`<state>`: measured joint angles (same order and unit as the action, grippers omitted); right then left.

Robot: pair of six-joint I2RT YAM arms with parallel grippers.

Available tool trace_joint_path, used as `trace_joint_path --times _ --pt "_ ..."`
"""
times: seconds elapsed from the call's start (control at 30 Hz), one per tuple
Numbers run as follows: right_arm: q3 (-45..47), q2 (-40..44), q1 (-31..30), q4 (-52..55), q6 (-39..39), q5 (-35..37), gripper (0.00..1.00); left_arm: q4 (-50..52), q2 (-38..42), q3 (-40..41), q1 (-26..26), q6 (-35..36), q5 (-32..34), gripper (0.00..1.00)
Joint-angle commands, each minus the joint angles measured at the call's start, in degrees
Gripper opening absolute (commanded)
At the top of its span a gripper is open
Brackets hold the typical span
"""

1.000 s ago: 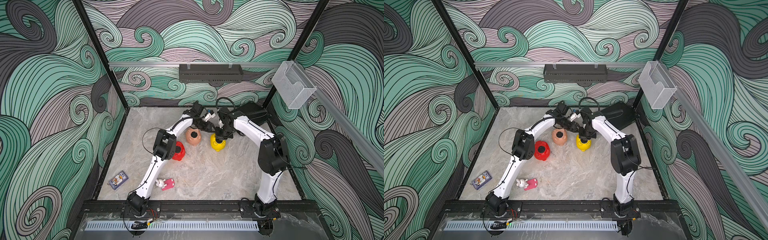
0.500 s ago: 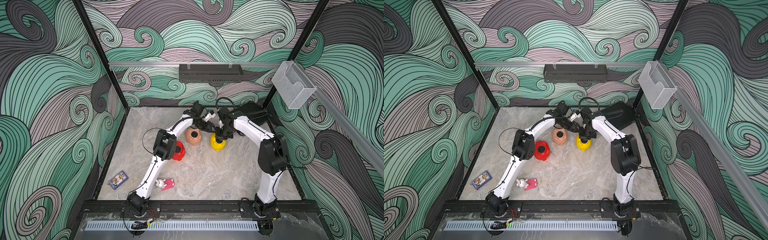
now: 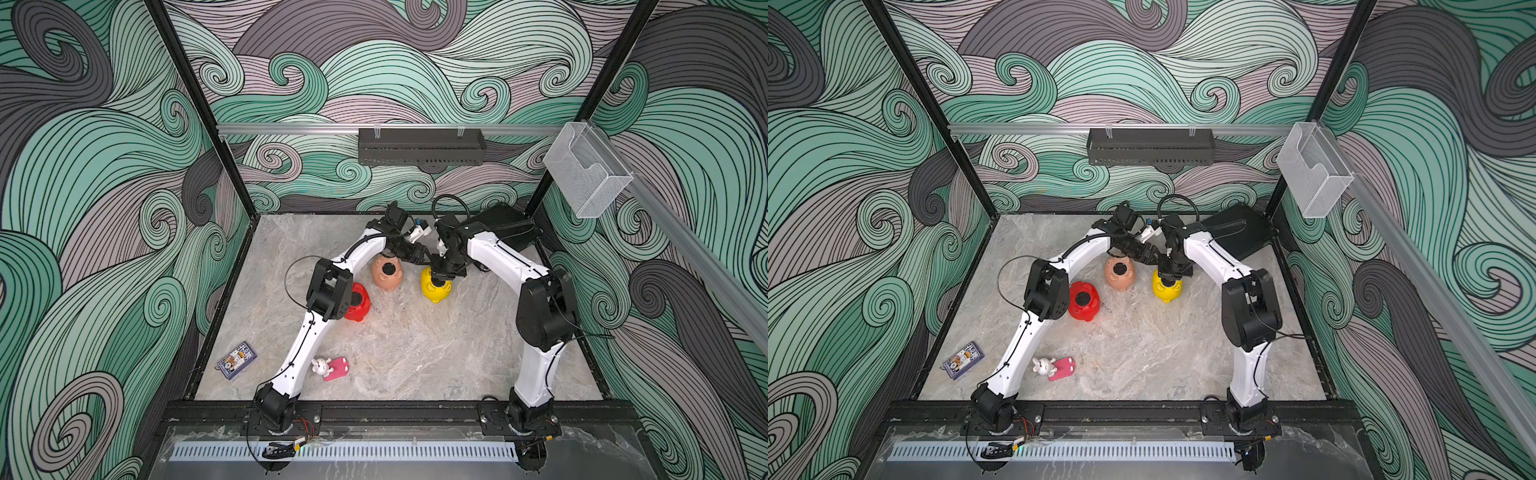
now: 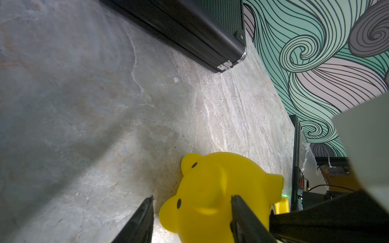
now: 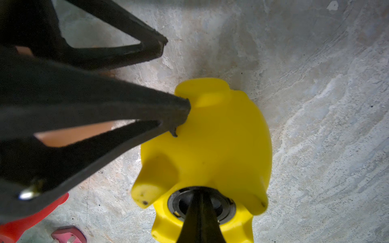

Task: Close piggy banks
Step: Screw the knob on the piggy bank.

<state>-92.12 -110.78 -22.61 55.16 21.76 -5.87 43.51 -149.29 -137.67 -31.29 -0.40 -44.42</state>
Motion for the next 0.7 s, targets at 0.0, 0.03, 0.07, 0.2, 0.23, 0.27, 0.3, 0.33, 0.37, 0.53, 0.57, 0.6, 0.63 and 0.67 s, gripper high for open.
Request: trace_joint_path --times 0.0,0.03,0.07,0.2,0.23,0.27,0.3,0.33,0.37,0.53,0.57,0.6,0.63,0.67 --pt "0.78 0.72 0.51 -4.23 -0.64 2.49 0.0 6.96 -1.97 0.03 -2.47 2.09 0.91 0.57" --pt "0.66 0.91 0.55 -4.24 -0.66 2.48 0.0 6.94 -2.03 -0.03 -2.46 2.18 0.91 0.58" --pt "0.62 1.16 0.55 -4.22 -0.73 2.38 0.0 6.86 -2.05 -0.06 -2.42 2.08 0.89 0.58" --pt "0.38 2.04 0.54 -4.27 -1.32 2.28 0.02 6.73 -2.14 -0.37 -2.22 1.92 0.94 0.58" --pt "0.36 2.23 0.54 -4.26 -1.52 2.27 0.02 6.7 -2.19 -0.58 -2.2 1.82 1.09 0.58" --pt "0.23 2.39 0.57 -4.28 -1.71 2.17 0.03 6.68 -2.23 -0.74 -2.11 1.81 1.03 0.58" --pt "0.18 2.54 0.52 -4.25 -1.88 2.16 0.03 6.7 -2.31 -0.83 -2.12 1.82 1.07 0.58" --pt "0.18 2.67 0.55 -4.27 -1.97 2.01 0.04 6.64 -2.31 -0.94 -2.17 1.73 1.16 0.58" --pt "0.17 2.85 0.53 -4.27 -1.98 2.03 0.05 6.56 -2.25 -1.07 -2.03 1.76 1.16 0.58" --pt "-0.07 3.31 0.54 -4.25 -2.42 1.89 0.08 6.5 -2.15 -1.1 -1.84 1.72 1.24 0.58" --pt "-0.08 3.44 0.54 -4.26 -2.51 1.71 0.09 6.42 -2.18 -1.14 -1.8 1.64 1.24 0.58" --pt "-0.11 3.51 0.55 -4.22 -2.51 1.84 0.09 6.44 -2.14 -1.15 -1.81 1.63 1.26 0.58" --pt "-0.17 3.63 0.54 -4.27 -2.64 1.84 0.09 6.46 -2.15 -1.11 -1.69 1.59 1.22 0.58" --pt "-0.17 3.6 0.5 -4.27 -2.76 1.9 0.09 6.36 -2.23 -1.08 -1.69 1.7 1.25 0.58"
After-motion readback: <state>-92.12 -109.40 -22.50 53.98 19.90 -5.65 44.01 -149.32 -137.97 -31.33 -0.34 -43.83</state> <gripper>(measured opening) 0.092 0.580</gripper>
